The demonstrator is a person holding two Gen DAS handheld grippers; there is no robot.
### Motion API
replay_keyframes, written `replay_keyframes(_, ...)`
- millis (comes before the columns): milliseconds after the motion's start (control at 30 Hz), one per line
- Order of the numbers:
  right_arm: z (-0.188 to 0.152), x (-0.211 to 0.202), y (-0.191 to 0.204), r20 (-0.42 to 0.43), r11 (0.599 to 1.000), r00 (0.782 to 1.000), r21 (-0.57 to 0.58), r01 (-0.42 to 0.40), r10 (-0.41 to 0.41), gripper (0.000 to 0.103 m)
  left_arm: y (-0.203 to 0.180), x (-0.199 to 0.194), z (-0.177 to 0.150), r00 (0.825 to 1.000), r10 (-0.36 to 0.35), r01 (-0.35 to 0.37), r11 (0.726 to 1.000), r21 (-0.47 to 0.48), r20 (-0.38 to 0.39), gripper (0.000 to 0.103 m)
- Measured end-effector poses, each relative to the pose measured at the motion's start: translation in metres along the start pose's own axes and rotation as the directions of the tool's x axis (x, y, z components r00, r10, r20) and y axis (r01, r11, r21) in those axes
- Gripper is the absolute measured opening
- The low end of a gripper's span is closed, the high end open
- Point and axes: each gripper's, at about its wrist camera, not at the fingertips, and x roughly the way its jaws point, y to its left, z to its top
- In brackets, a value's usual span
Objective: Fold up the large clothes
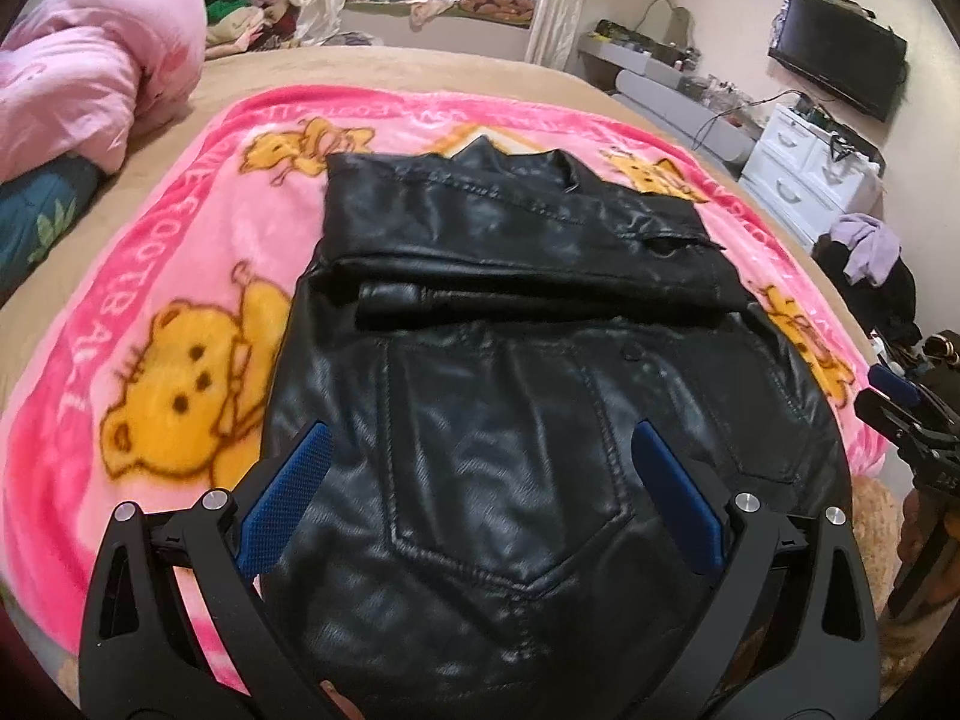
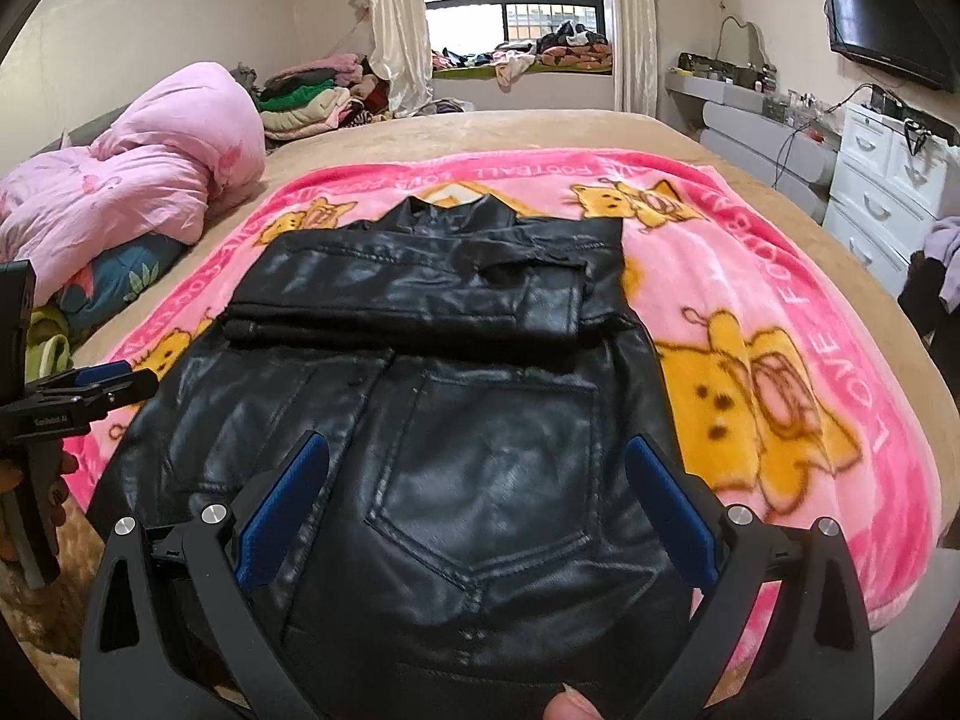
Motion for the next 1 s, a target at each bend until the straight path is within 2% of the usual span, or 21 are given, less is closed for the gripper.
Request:
replay_keyframes(267, -0.018, 0.002, -0.013, -0.037, 1.000, 0.999, 0.017, 0.009, -0.009, 0.098, 0.013, 0.001, -0.013, 0.998, 0.047, -0.048, 0.999, -0.013, -0.036, 0.094)
replay_keyframes(567, -0.038, 0.002, -0.030, -0.084, 0.999, 0.996, 0.036, 0.025, -0.022, 0.098, 0.051, 0.004, -0.029, 0.993, 0.083, -0.091, 0.991, -0.099, -0.086, 0.094)
replay_keyframes(733, -0.046, 0.000, -0.038, -0.096, 0.998, 0.995, 0.057, 0.017, -0.011, 0.098, 0.069, 0.006, -0.042, 0.993, -0.003, -0.017, 0.985, -0.174, -0.116, 0.094)
replay_keyframes(933, -0.054, -0.002, -0.046, -0.113, 0.997, 0.994, 0.069, 0.017, -0.010, 0.098, 0.085, 0.000, -0.062, 0.990, -0.113, 0.087, 0.958, -0.272, -0.082, 0.093)
replay_keyframes(967, -0.055, -0.002, -0.048, -0.119, 0.997, 0.993, 0.074, 0.012, -0.003, 0.098, 0.086, -0.001, -0.064, 0.990, -0.121, 0.096, 0.956, -0.276, -0.077, 0.092)
replay_keyframes(1000, -0.057, -0.002, -0.049, -0.122, 0.997, 0.992, 0.077, 0.010, 0.000, 0.098, 0.087, -0.002, -0.066, 0.989, -0.127, 0.103, 0.956, -0.275, -0.073, 0.086)
